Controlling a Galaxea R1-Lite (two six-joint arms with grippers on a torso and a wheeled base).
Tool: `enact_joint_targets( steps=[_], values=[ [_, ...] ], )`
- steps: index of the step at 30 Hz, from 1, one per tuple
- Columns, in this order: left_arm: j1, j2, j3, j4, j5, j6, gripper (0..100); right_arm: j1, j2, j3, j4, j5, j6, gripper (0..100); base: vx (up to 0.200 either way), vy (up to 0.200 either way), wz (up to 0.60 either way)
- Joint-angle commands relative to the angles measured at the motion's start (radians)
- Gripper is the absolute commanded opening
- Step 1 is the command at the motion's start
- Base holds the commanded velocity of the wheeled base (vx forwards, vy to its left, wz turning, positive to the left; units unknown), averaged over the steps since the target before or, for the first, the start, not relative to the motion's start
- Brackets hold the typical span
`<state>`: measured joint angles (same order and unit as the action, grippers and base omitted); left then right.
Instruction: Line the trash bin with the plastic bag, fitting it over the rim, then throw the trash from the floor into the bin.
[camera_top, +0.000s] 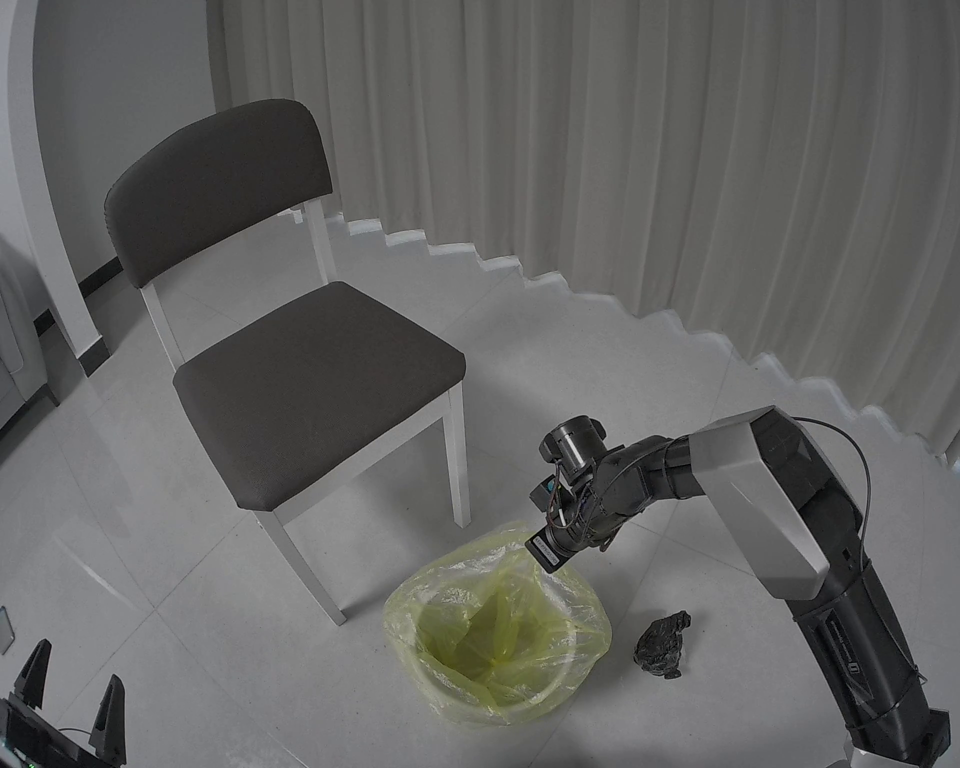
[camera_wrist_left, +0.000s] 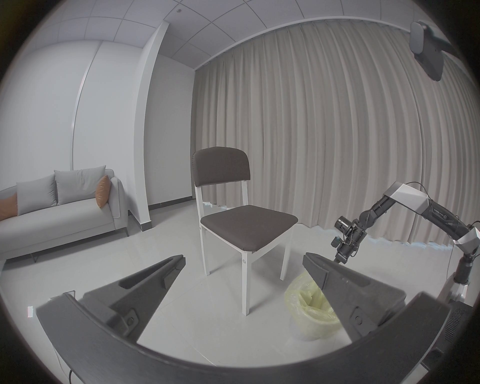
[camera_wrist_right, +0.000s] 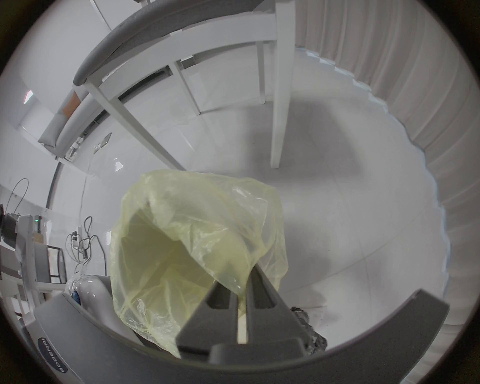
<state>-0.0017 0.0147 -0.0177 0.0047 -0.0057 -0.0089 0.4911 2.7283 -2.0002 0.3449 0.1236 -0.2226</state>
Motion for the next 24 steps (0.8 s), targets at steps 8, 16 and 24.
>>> enact_joint_targets(
  steps=[8, 16, 24],
  values=[
    [0.0, -0.012, 0.015, 0.0, 0.0, 0.0, 100, -0.006, 0.054, 0.0, -0.02, 0.039, 0.008, 0, 0.0, 0.0, 0.0],
    [0.0, -0.012, 0.015, 0.0, 0.0, 0.0, 100, -0.019, 0.056, 0.0, -0.055, 0.062, 0.009, 100, 0.0, 0.0, 0.0],
    [0.0, -0.012, 0.015, 0.0, 0.0, 0.0, 100, -0.052, 0.01, 0.0, -0.08, 0.048, 0.008, 100, 0.0, 0.0, 0.0]
  ],
)
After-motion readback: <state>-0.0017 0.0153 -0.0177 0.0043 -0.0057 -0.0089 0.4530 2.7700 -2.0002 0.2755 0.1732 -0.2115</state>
